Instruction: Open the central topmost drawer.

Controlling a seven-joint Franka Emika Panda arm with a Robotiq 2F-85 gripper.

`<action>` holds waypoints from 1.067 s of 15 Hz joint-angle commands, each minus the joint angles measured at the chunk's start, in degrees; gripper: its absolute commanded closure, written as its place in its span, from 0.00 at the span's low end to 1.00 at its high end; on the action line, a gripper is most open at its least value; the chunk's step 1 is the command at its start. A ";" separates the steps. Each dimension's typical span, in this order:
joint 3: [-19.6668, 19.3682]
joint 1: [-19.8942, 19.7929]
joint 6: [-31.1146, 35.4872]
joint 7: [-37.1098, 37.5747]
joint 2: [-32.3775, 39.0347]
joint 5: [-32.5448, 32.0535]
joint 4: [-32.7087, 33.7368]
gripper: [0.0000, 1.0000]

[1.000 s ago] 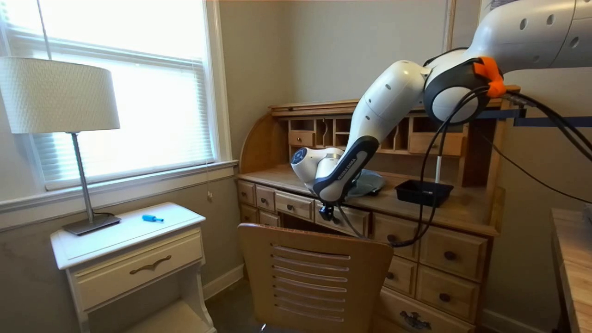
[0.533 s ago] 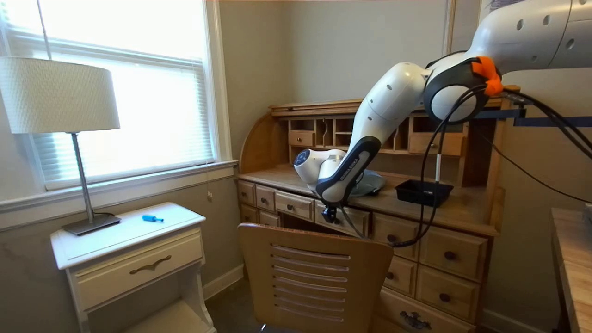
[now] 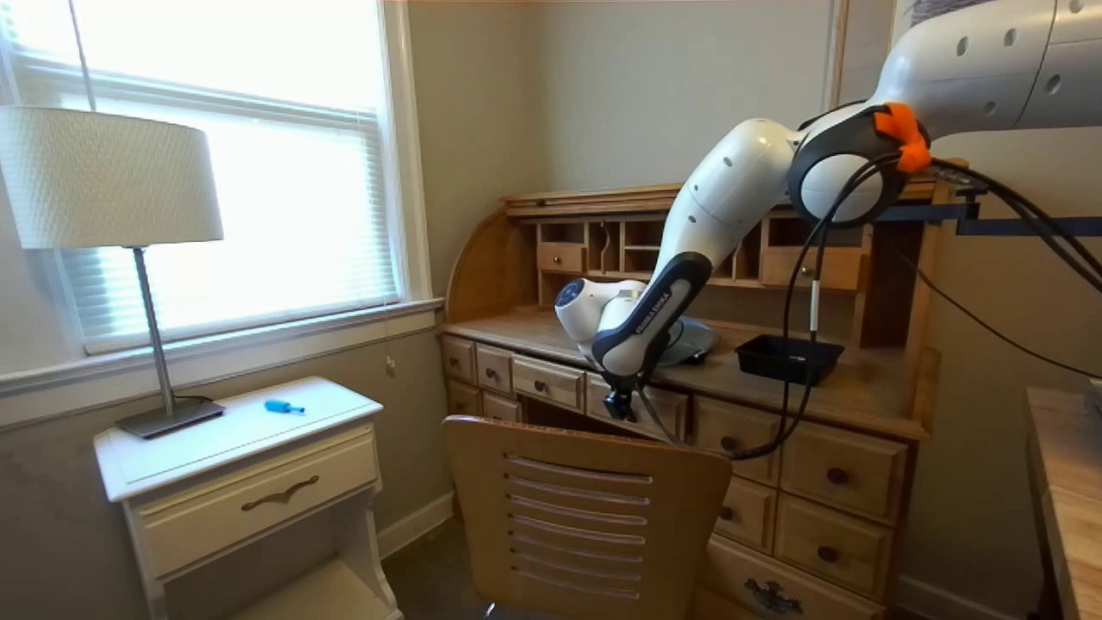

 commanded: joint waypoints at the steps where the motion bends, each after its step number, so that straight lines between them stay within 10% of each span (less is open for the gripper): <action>1: 3.88 -3.30 -0.93 -2.73 3.34 2.60 6.56 0.29; 10: 8.97 -5.89 -3.66 -1.75 0.41 3.79 8.38 0.87; 16: 11.41 -6.21 -4.06 -1.47 -1.37 3.73 7.34 0.89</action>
